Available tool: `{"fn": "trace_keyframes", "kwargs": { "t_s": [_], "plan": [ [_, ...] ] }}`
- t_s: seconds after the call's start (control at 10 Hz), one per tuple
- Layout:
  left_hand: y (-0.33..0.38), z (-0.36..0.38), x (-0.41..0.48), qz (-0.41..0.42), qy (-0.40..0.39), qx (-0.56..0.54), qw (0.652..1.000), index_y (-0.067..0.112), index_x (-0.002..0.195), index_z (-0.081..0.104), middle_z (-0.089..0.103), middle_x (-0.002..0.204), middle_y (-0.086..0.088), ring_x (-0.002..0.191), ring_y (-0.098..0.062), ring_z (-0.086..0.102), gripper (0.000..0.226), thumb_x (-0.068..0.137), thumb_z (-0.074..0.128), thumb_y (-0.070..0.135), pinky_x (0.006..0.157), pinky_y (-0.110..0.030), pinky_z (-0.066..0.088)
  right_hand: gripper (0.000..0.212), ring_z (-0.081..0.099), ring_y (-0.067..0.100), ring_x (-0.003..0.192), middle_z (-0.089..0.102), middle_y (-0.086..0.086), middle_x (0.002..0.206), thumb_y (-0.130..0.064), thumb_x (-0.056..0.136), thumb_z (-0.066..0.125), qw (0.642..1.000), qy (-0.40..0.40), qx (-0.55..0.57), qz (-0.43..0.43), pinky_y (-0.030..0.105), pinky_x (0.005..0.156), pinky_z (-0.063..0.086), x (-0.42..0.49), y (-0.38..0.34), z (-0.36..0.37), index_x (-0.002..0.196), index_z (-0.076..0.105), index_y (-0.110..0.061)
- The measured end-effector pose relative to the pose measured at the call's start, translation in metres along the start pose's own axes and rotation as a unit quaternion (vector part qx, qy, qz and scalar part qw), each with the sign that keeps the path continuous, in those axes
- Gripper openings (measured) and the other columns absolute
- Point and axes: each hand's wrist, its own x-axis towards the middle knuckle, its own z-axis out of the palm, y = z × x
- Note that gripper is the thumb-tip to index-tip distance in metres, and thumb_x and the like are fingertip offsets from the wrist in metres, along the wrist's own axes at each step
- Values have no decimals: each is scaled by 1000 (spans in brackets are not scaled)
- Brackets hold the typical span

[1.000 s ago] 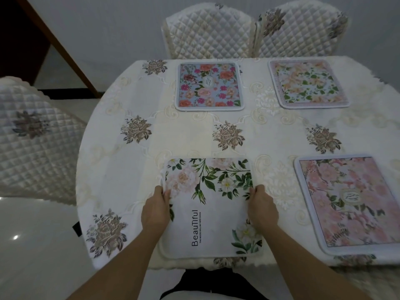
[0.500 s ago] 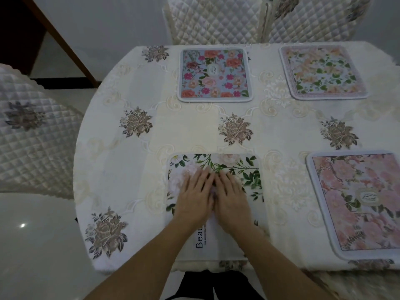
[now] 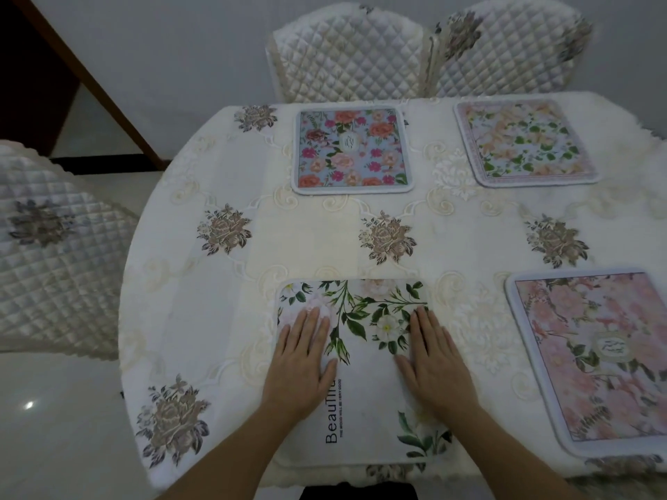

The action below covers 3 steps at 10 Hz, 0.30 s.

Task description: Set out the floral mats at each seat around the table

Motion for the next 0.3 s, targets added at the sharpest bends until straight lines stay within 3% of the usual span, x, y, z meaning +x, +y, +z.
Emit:
{"fn": "trace_keyframes", "kwargs": {
  "t_s": [0.1,0.2,0.3],
  "plan": [
    [3,-11,3,-16,-16,20,1000,19,155,20,14,163,-6,151,-24,9,70,96,31,55,119,-48,15,74,-1,20,150,-2,5,161,-59,97,15,1000,-10,-4,-3,36,120,11,2,-1,-16,154,2,-13],
    [9,-38,14,-12,-28,37,999,23,145,36,38,154,-5,142,-25,35,66,91,30,60,112,-46,34,70,30,22,143,29,5,158,-53,93,22,1000,-5,-10,-5,37,115,30,10,-2,-43,153,18,-17],
    [13,-74,29,-10,2,46,999,25,140,44,50,143,1,129,-21,48,65,89,28,61,104,-42,42,63,51,22,126,53,5,140,-47,90,47,999,49,-2,11,38,100,45,25,1,-75,146,38,-19]
  ]
}}
